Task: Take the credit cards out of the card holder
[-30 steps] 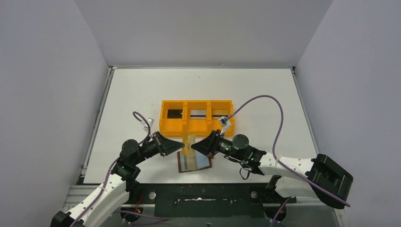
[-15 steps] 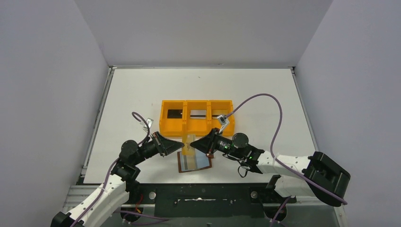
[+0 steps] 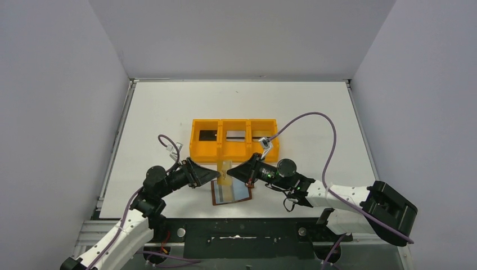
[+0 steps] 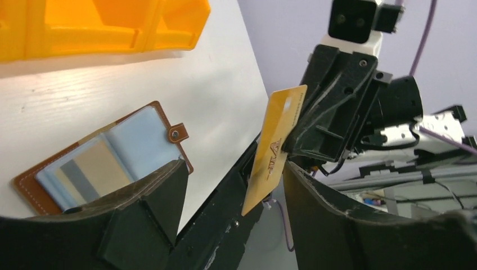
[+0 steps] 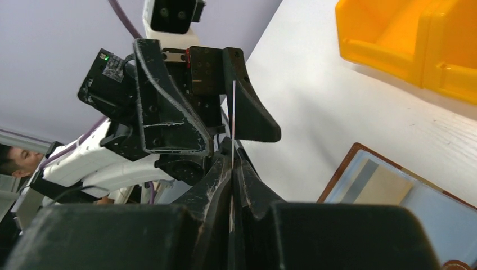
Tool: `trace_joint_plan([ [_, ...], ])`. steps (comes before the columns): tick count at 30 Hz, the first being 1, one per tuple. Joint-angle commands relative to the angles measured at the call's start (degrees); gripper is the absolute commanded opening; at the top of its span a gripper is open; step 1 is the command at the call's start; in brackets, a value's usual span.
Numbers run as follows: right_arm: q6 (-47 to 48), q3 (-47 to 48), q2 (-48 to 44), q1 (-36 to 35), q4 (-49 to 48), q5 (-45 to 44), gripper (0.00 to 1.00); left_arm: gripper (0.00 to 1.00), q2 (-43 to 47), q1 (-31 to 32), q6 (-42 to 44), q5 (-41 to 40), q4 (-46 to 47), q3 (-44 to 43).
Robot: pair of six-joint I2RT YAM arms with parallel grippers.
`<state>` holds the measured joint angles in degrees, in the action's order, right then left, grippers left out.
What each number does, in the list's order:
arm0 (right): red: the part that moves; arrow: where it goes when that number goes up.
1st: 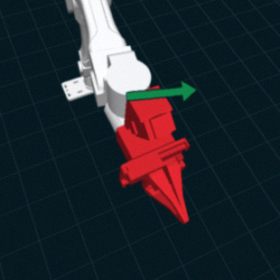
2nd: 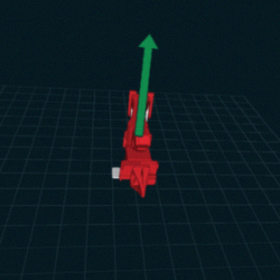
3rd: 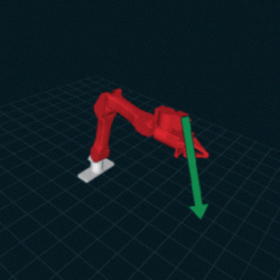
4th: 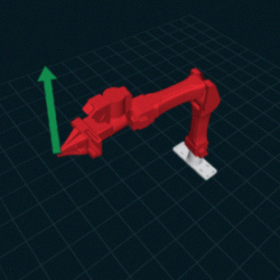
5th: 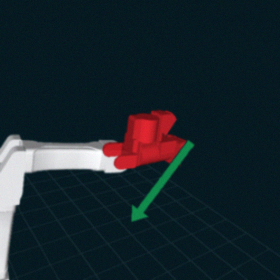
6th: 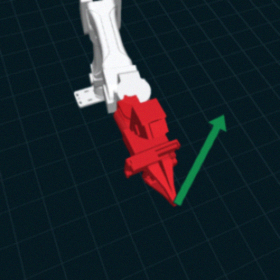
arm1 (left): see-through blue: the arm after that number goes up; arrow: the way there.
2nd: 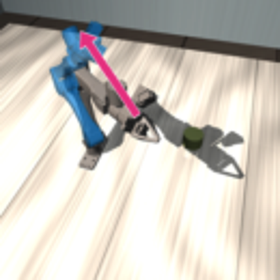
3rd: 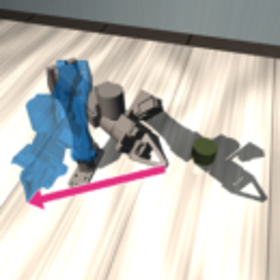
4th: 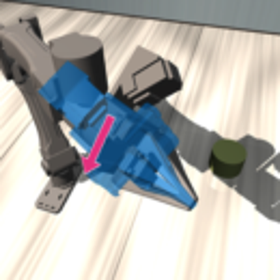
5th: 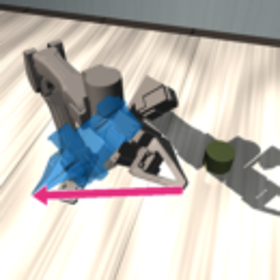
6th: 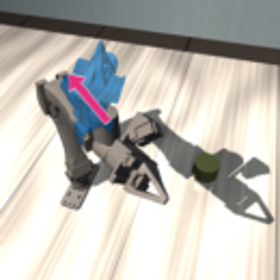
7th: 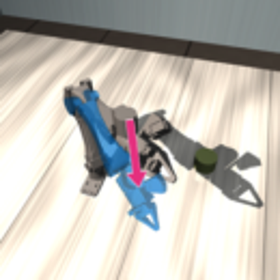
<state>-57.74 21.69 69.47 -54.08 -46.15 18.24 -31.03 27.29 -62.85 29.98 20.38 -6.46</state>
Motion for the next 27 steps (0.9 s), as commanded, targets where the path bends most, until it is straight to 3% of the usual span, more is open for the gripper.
trace_joint_plan([
  [1,2.59,-0.03,-4.64,-0.07,3.47,-4.95,0.0,0.71,2.61,-0.12,7.85,-6.96,-14.97,-7.84],
  [4,5.59,1.2,-9.09,0.04,14.01,-10.56,0.0,0.83,3.49,-0.13,13.48,-13.05,-27.08,-14.35],
  [8,12.16,3.89,-14.92,0.06,27.77,-20.82,0.0,0.86,1.57,-0.13,19.61,-22.84,-40.61,-22.25],
  [14,28.05,11.06,-18.65,0.28,46.01,-39.92,0.0,0.87,-6.47,-0.21,25.14,-36.52,-52.58,-34.38],
  [19,46.98,15.1,-15.97,0.23,48.21,-45.81,0.0,0.89,-7.05,-0.5,30.99,-45.89,-53.0,-36.47],
  [27,73.19,19.88,-5.9,0.48,47.93,-44.56,0.0,0.9,-5.78,-1.52,31.78,-48.69,-50.35,-34.01],
])
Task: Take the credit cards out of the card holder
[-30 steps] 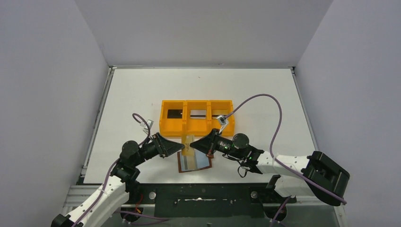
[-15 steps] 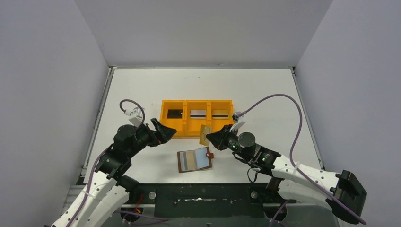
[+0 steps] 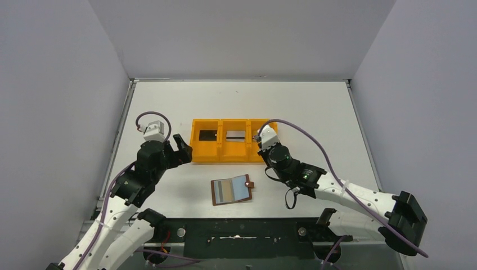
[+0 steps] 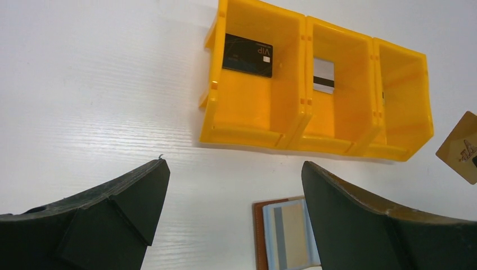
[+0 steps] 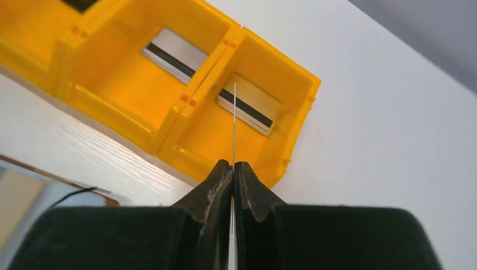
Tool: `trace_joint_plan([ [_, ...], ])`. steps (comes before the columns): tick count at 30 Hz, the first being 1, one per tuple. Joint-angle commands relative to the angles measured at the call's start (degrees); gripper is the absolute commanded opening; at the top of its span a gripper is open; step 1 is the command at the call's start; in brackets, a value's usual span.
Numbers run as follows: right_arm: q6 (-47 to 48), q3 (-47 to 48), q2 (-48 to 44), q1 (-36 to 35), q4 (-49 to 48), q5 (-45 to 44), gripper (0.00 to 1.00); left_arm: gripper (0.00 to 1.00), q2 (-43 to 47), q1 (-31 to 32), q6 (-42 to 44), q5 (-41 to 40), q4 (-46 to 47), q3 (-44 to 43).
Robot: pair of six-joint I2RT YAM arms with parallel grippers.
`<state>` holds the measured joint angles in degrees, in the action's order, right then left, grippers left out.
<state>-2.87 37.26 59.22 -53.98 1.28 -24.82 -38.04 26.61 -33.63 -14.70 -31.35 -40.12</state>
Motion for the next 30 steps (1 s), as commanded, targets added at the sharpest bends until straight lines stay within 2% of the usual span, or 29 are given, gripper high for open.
trace_joint_plan([
  [1,20.9,4.97,5.85,1.02,0.7,-0.48,0.0,0.9,1.57,-1.09,2.74,-4.04,1.46,-0.25],
  [9,36.0,11.65,14.12,5.44,5.48,12.58,0.0,0.9,0.91,-3.48,3.38,-1.2,2.09,0.16],
  [13,41.72,13.02,16.87,7.85,7.95,16.01,0.0,0.9,0.17,-5.01,3.72,0.49,2.25,0.26],
  [19,47.98,14.42,20.1,11.05,9.84,19.27,0.0,0.9,0.03,-8.52,4.34,3.48,3.19,0.71],
  [30,54.18,20.84,27.64,12.43,10.79,17.78,0.0,0.9,-1.49,-15.36,5.21,9.53,4.2,1.18],
])
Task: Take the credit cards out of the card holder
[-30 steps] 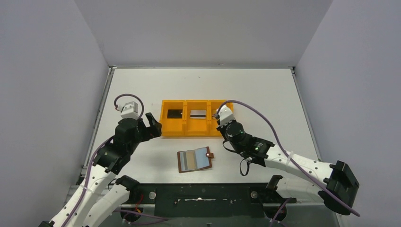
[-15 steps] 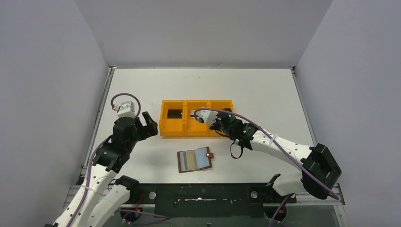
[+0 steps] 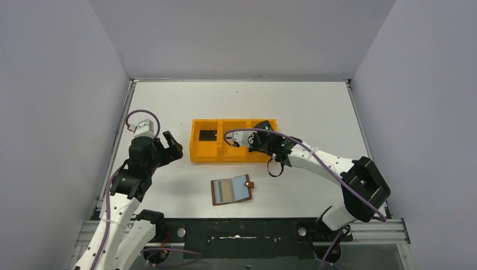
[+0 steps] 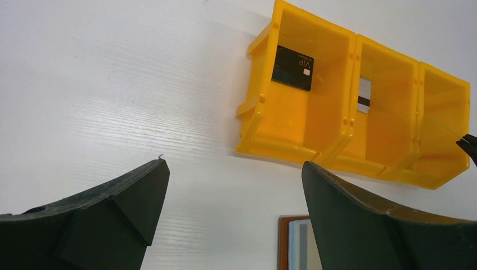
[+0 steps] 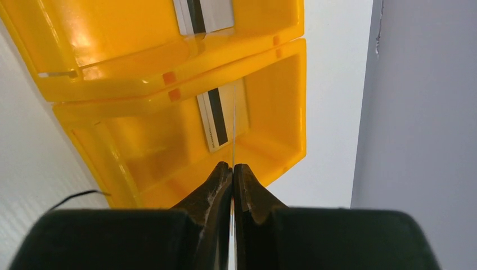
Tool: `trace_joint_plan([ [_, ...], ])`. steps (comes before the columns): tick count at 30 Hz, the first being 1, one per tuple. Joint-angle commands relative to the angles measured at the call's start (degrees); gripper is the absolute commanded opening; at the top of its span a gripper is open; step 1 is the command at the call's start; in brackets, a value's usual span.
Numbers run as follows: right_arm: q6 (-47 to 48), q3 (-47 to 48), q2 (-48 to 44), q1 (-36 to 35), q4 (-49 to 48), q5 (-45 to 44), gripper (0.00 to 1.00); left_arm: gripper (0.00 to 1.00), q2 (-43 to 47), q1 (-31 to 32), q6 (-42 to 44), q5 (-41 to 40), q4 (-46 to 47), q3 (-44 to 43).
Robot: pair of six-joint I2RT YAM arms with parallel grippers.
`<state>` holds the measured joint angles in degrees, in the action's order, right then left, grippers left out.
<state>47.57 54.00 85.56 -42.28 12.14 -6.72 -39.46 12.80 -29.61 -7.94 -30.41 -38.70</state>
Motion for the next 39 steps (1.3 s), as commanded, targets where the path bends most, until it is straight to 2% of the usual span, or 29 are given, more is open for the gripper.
trace_joint_plan([
  [1,4.11,4.44,1.84,0.98,0.3,0.2,0.0,0.9,-0.05,-1.74,1.21,2.84,3.21,-0.19],
  [8,4.89,5.13,5.1,3.52,0.02,0.94,0.0,0.9,-0.15,-2.43,1.22,3.2,3.25,0.04],
  [13,4.69,4.22,6.98,4.32,-5.49,0.9,0.0,0.9,-0.8,-3.1,1.43,4.17,3.43,0.03],
  [22,6.63,7.77,13.22,6.31,-6.42,1.96,0.0,0.9,-1.1,-4.27,1.4,5.09,3.77,0.28],
  [27,6.76,7.39,14.68,7.13,-11.17,1.63,0.0,0.9,-1.41,-4.36,1.4,5.07,3.74,0.33],
  [31,7.0,6.97,15.21,7.34,-11.96,2.41,0.08,0.9,-1.68,-4.39,1.35,5.13,3.74,0.29],
  [39,6.79,6.72,15.78,7.48,-7.66,4.82,0.17,0.9,-2.05,-4.36,1.32,5.15,3.7,0.42],
])
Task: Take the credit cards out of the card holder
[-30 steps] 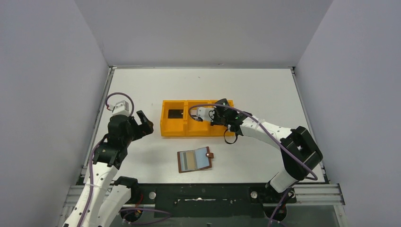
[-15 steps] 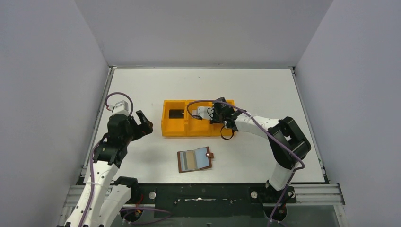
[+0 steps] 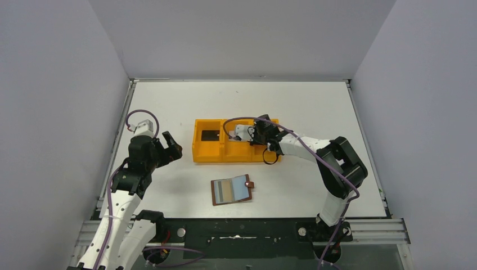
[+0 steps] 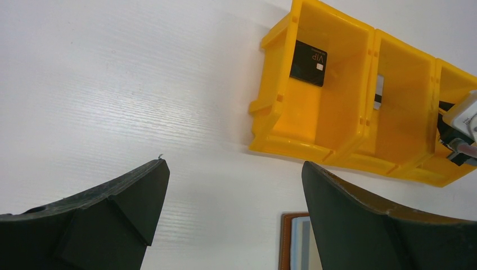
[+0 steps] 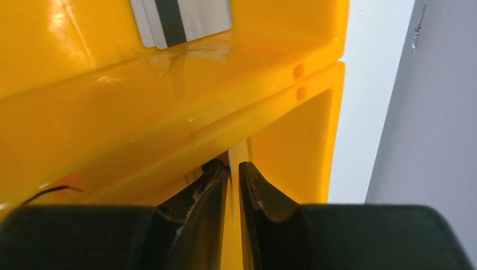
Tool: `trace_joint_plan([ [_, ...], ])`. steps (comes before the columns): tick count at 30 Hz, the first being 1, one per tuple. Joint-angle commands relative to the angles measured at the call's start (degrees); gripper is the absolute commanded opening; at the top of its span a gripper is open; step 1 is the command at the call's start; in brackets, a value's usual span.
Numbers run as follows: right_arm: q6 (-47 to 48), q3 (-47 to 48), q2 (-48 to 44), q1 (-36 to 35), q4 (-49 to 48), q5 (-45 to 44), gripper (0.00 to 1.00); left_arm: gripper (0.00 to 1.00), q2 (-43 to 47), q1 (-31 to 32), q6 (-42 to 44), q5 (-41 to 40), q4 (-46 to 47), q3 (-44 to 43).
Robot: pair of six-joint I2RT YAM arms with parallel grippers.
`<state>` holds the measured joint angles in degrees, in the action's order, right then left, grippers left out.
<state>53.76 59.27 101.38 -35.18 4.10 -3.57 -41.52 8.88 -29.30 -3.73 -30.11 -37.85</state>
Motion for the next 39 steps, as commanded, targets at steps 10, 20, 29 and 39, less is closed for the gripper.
trace_joint_plan([
  [10,-0.4,0.36,-1.88,1.05,0.7,-0.25,0.26,0.9,-0.19,-0.45,0.91,1.32,3.54,-0.39],
  [20,-2.34,0.91,0.71,1.2,-1.78,-1.96,0.3,0.9,-0.36,-0.45,0.91,1.19,3.56,-0.3],
  [29,-2.85,1.45,2.35,1.23,-1.76,-3.2,0.32,0.9,-1.54,-0.46,0.91,1.97,3.74,-0.26],
  [39,-4.19,2.7,2.31,1.25,-0.04,-3.62,0.39,0.9,-1.45,-0.4,0.93,1.97,3.74,-0.12],
])
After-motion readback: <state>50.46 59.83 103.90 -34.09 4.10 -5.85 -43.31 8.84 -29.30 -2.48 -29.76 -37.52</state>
